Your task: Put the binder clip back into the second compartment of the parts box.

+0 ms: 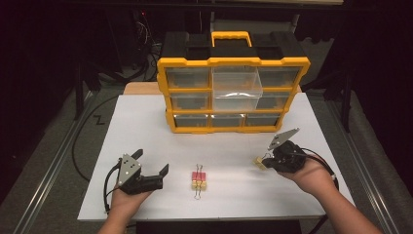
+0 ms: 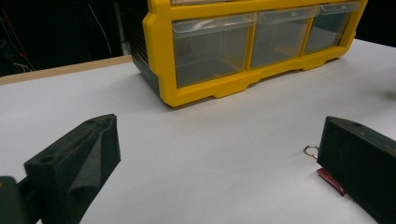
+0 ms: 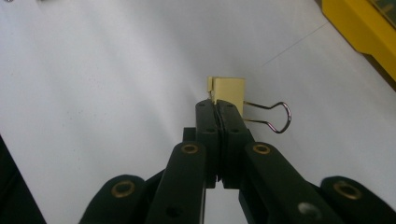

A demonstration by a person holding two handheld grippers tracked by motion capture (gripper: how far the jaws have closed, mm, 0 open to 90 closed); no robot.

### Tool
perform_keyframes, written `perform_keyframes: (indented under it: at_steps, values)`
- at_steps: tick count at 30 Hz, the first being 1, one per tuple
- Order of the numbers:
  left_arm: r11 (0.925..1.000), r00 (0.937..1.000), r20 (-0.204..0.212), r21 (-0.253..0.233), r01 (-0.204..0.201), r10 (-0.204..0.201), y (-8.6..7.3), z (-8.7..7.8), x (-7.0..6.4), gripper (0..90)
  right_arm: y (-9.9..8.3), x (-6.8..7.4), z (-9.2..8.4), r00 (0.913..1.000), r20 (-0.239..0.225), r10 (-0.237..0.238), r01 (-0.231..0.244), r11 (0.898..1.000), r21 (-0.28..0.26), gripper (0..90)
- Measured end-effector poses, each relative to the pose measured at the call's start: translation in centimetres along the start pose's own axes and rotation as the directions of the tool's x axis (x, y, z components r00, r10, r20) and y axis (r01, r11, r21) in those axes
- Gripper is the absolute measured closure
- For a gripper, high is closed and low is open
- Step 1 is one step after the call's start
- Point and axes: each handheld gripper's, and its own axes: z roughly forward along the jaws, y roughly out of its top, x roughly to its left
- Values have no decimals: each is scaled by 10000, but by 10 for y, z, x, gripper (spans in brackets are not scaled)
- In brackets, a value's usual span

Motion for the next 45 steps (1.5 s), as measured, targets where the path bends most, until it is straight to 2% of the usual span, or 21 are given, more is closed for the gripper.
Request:
perform_keyframes:
  at_steps: [5,14,18,23,31,34,38,45]
  values:
    - [10000,10000,11,16,-23,23,0,1,0,4,4,-4,0,9997,-227,-113,125,9983,569,900]
    - [10000,10000,32,25,20,-20,0,2,0,4,8,-7,2,9989,-383,-279,333,9885,1476,900]
    - [10000,9999,87,22,86,-86,0,3,-1,4,9,-6,2,9987,-401,-322,383,9859,1626,900]
    - [9999,9999,101,118,-108,107,0,3,-1,4,10,-5,-2,9989,-396,-270,337,9829,1808,900]
    - [9995,9998,43,266,-169,168,-1,3,-1,4,20,-13,-13,9974,-600,-390,506,9773,2057,900]
    - [9994,9998,49,273,-192,191,-1,3,-1,4,24,-14,-16,9958,-771,-502,654,9757,2092,900]
    - [9994,9996,157,256,-231,227,0,2,-3,4,31,-14,-21,9919,-894,-900,1071,9718,2099,900]
    - [9998,9998,98,137,-173,171,0,1,-2,4,41,-12,-26,9892,-1095,-976,1207,9657,2300,900]
